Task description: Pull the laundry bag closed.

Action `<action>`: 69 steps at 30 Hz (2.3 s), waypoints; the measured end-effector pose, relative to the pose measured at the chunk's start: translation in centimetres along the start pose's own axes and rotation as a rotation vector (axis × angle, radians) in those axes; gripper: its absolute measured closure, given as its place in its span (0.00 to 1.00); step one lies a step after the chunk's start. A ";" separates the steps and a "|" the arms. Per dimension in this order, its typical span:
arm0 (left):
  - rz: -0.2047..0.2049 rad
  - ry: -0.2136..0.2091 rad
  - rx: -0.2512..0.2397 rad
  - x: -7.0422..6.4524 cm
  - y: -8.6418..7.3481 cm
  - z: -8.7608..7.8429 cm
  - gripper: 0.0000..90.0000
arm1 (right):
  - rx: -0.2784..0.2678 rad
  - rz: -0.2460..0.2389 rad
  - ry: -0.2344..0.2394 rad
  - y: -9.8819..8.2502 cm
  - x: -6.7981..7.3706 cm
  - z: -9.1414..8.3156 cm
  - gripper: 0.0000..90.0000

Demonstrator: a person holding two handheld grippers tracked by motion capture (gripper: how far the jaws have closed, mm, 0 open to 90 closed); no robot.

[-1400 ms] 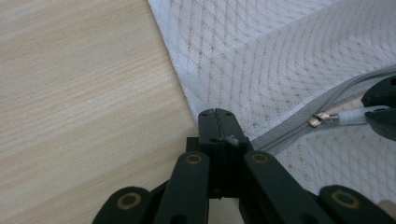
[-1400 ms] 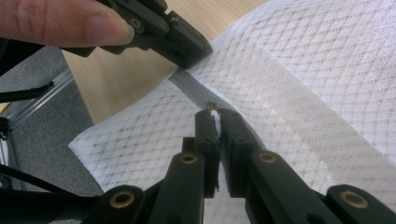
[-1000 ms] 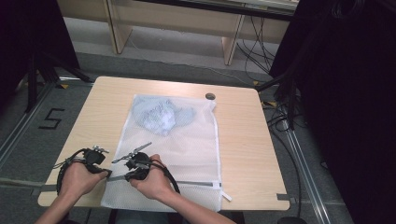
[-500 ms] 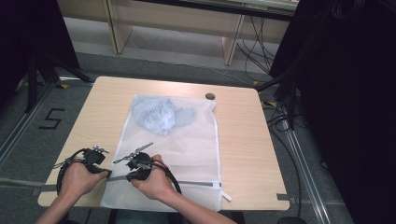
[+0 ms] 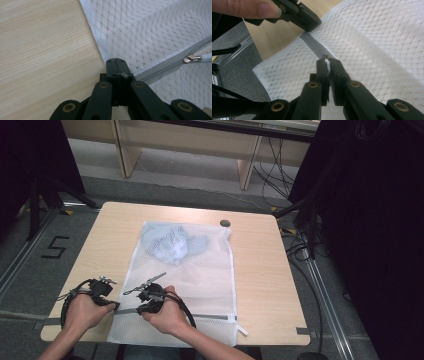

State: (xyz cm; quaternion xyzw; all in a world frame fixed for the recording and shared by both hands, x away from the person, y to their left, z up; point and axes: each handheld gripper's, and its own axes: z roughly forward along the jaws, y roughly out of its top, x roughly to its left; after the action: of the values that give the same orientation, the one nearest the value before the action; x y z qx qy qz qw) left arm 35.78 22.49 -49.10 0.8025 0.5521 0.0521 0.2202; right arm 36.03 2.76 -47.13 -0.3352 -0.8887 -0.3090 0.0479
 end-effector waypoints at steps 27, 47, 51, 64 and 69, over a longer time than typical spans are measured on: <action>-0.001 0.000 -0.001 0.0 0.0 0.0 1.00 | -0.008 0.006 0.005 -0.9 -0.9 -1.0 0.97; -0.001 0.000 -0.001 0.0 0.0 0.0 1.00 | 0.000 0.022 0.000 -1.3 -0.9 -1.4 0.97; -0.001 0.000 -0.001 0.0 0.0 0.0 1.00 | -0.001 0.014 -0.002 -1.3 -1.0 -1.6 0.97; 0.000 0.001 -0.001 0.0 0.0 0.0 1.00 | 0.002 0.019 -0.002 -1.5 -1.1 -1.9 0.97; -0.002 0.000 0.000 0.0 0.0 0.0 1.00 | 0.004 0.014 -0.005 -1.6 -1.2 -2.0 0.97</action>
State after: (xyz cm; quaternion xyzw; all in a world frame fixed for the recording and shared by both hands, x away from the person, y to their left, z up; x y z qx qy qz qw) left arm 35.76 22.49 -49.10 0.8019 0.5528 0.0521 0.2204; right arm 35.69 -0.02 -46.64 -0.3420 -0.8872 -0.3060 0.0484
